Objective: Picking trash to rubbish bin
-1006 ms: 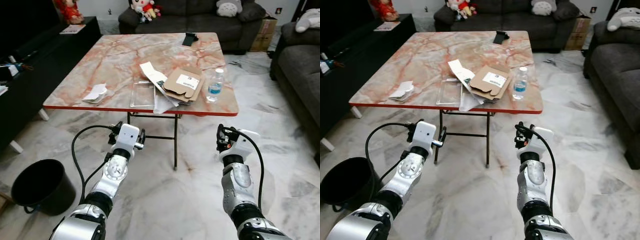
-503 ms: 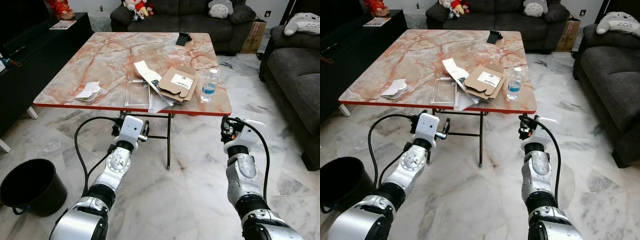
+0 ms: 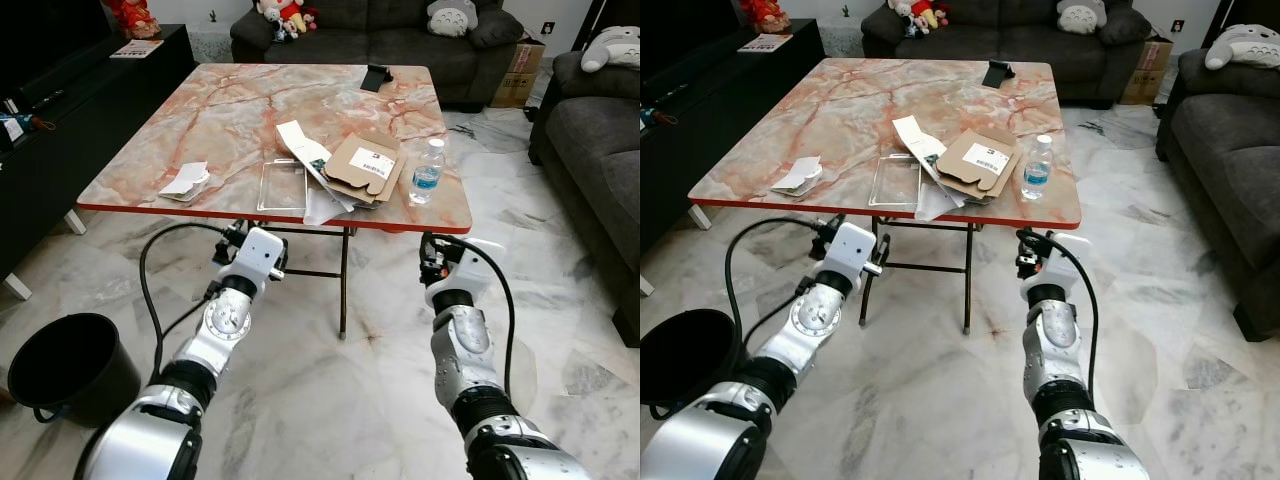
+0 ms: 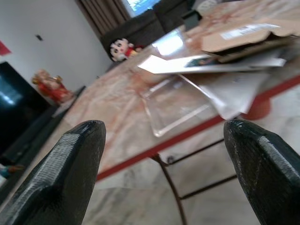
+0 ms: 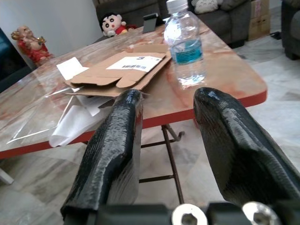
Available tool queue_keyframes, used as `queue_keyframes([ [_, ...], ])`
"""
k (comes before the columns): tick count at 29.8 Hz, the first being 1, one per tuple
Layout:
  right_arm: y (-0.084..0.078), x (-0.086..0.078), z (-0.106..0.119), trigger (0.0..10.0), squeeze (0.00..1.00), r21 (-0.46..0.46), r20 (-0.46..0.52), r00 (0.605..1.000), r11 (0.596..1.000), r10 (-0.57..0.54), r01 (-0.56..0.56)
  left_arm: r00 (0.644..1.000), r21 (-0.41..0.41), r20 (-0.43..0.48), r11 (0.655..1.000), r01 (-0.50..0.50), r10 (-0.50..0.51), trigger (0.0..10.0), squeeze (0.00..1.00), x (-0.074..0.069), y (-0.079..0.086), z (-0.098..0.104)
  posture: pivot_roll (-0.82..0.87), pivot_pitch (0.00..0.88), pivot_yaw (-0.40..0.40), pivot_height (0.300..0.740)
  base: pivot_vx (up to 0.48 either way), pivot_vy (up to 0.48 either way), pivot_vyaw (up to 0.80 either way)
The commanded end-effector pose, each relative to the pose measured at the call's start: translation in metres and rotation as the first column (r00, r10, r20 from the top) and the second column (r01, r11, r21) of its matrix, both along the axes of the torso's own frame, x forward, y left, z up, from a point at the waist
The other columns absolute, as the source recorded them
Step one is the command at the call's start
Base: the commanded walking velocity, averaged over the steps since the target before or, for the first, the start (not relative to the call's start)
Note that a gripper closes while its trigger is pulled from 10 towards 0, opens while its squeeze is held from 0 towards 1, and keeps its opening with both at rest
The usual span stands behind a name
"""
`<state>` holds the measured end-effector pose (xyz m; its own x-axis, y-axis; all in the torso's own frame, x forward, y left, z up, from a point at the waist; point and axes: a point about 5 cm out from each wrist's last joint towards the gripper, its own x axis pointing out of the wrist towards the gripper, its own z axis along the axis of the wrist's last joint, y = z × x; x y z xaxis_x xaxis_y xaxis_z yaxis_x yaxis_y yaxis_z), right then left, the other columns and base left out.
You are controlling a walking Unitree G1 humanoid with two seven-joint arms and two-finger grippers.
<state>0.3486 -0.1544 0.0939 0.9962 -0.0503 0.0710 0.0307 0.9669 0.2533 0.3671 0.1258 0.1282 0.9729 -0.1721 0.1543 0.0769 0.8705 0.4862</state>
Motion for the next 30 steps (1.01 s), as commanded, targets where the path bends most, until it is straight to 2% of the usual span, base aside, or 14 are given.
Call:
queue_keyframes([
  [1, 0.007, 0.003, 0.002, 10.0, 0.0, 0.003, -0.004, 1.0, 1.0, 0.022, -0.022, 1.0, 0.061, 0.026, 0.998, 0.009, -0.01, 10.0, 0.0, 0.004, -0.001, 0.008, 0.2, 0.0, 0.043, 0.74, 0.304, 0.0, 0.0],
  [4, 0.01, 0.002, 0.002, 10.0, 0.0, 0.014, 0.001, 1.0, 1.0, 0.02, -0.02, 0.998, 0.114, 0.044, 0.993, 0.035, -0.04, 10.0, 0.0, 0.004, -0.003, 0.011, 0.2, 0.0, 0.05, 0.74, 0.306, 0.0, 0.0],
  [9, 0.011, 0.001, 0.001, 10.0, 0.0, 0.015, 0.0, 1.0, 1.0, 0.021, -0.021, 0.998, 0.143, 0.057, 0.989, 0.033, -0.041, 10.0, 0.0, 0.004, -0.004, 0.012, 0.2, 0.0, 0.05, 0.74, 0.319, 0.0, 0.0],
  [10, 0.012, 0.001, 0.0, 10.0, 0.0, 0.016, -0.006, 0.999, 0.999, 0.036, -0.036, 0.995, 0.185, 0.08, 0.981, 0.05, -0.066, 10.0, 0.0, 0.005, -0.008, 0.017, 0.2, 0.0, 0.056, 0.74, 0.352, 0.0, -0.48],
  [12, 0.012, 0.001, 0.0, 10.0, 0.0, 0.018, -0.006, 0.999, 0.999, 0.038, -0.038, 0.993, 0.206, 0.092, 0.977, 0.059, -0.079, 10.0, 0.0, 0.005, -0.01, 0.019, 0.2, 0.0, 0.061, 0.74, 0.358, 0.0, -0.73],
  [14, 0.012, 0.001, 0.0, 10.0, 0.0, 0.011, -0.006, 0.999, 0.999, 0.035, -0.035, 0.992, 0.215, 0.097, 0.974, 0.063, -0.086, 10.0, 0.0, 0.006, -0.01, 0.02, 0.2, 0.0, 0.061, 0.74, 0.356, 0.0, -0.71],
  [30, 0.016, 0.0, 0.0, 10.0, 0.0, 0.005, 0.002, 0.999, 0.999, 0.048, -0.048, 0.985, 0.262, 0.131, 0.962, 0.075, -0.112, 10.0, 0.0, 0.004, -0.011, 0.025, 0.2, 0.0, 0.058, 0.74, 0.361, 0.0, 0.0],
])
